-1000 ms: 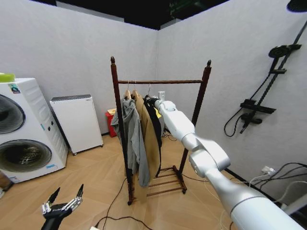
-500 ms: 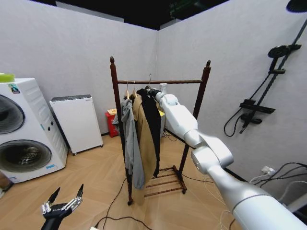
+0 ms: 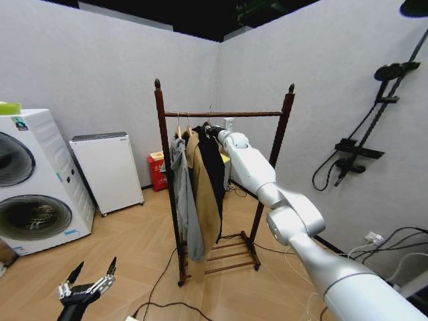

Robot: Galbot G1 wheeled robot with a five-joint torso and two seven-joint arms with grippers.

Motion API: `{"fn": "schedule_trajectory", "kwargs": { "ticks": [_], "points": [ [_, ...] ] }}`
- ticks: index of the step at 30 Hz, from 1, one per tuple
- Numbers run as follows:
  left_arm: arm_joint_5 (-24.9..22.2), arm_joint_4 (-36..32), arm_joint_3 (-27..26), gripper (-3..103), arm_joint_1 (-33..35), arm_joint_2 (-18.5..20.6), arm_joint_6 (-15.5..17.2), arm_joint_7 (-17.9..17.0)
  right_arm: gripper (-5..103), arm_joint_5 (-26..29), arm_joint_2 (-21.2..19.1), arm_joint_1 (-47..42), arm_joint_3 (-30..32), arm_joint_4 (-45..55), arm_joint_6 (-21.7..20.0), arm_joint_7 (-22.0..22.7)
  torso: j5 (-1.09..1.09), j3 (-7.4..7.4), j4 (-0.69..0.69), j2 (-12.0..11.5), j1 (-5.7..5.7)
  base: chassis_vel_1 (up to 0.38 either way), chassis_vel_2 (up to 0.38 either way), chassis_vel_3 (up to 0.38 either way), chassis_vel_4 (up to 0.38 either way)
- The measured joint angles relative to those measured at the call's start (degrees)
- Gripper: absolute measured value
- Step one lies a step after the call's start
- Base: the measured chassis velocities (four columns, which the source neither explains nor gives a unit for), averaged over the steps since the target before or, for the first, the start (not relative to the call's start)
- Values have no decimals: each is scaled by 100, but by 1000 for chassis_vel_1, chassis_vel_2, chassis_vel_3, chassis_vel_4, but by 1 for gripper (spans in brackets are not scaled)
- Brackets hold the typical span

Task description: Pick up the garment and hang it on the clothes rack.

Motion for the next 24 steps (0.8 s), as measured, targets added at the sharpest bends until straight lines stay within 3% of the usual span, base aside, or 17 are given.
{"fn": "schedule_trajectory", "kwargs": {
  "ticks": [6,14,24],
  "points": [
    [0,0,0,100,0,0,0,0,9,43,20,-16,-45,15,-12,-5,0,0,-1,0,0,-87,83,95,-94],
    [0,0,0,100,-1,0,0,0,9,263,-6,-169,-128,229,-444,4,0,4,1,-4,9,-97,93,96,-65],
    [0,0,0,100,0,0,0,0,9,507,-351,-586,-223,947,-752,108,-1,-2,2,2,-3,13,-5,-9,5]
  ]
}}
